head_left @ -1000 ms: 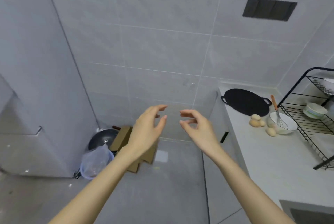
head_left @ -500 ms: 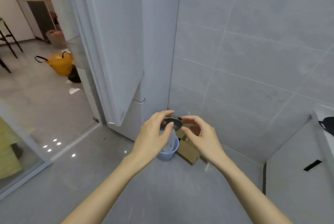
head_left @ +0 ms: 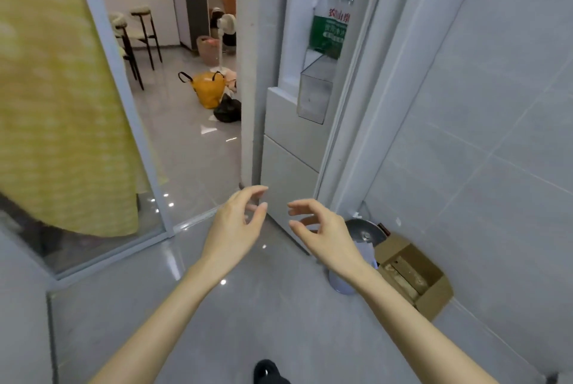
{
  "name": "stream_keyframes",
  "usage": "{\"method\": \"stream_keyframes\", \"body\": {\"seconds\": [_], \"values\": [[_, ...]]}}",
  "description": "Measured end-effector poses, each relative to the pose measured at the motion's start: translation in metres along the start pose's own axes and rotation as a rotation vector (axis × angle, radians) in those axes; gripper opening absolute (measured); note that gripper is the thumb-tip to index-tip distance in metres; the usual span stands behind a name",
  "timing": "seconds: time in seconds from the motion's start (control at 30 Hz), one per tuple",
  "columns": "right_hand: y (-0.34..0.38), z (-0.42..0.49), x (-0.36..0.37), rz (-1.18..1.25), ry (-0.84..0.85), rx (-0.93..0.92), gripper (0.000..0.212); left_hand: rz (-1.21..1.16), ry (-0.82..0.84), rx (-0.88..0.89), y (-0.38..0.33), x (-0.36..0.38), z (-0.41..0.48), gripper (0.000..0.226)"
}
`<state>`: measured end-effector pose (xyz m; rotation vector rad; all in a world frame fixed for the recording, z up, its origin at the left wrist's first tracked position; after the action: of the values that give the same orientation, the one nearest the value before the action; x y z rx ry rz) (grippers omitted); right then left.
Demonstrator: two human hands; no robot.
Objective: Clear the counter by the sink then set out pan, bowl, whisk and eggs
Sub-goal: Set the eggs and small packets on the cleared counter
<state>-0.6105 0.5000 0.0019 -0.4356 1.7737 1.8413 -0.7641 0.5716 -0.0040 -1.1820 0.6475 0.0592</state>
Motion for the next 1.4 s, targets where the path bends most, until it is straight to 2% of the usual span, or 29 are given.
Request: {"method": "stream_keyframes", "body": {"seconds": [0.3, 0.63, 0.83, 1.03, 1.2, 1.4], "values": [[0.01, 0.153, 0.06, 0.056, 0.006, -0.055, 0.027, 0.062, -0.061, -0.041, 0.065, -0.066, 0.117, 0.03], [0.008, 0.316, 0.068, 0.16, -0.181, 0.057, 0.027, 0.05, 0.037, 0.031, 0.116, -0.111, 0.297, 0.028], [-0.002, 0.372, 0.05, 0.127, -0.349, 0.145, 0.025, -0.041, 0.168, 0.147, 0.125, -0.107, 0.386, 0.029], [0.007, 0.395, 0.027, 0.043, -0.61, 0.252, 0.026, -0.121, 0.395, 0.323, 0.112, -0.087, 0.462, 0.028], [0.043, 0.386, 0.013, -0.019, -0.84, 0.364, 0.026, -0.165, 0.612, 0.516, 0.076, -0.086, 0.494, 0.031], [0.111, 0.361, 0.005, -0.141, -1.035, 0.406, 0.025, -0.242, 0.759, 0.762, 0.02, -0.097, 0.505, 0.03]]}}
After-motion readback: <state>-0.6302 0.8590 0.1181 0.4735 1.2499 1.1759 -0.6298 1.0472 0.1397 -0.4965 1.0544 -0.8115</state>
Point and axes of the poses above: each hand's wrist, its own z-axis towards the middle knuckle, its own x-axis out of the palm, y = z × x, the point moved 4 cm from there along z, towards the middle knuckle, and after that the axes turned 7 degrees about y, right-handed, at the moved point
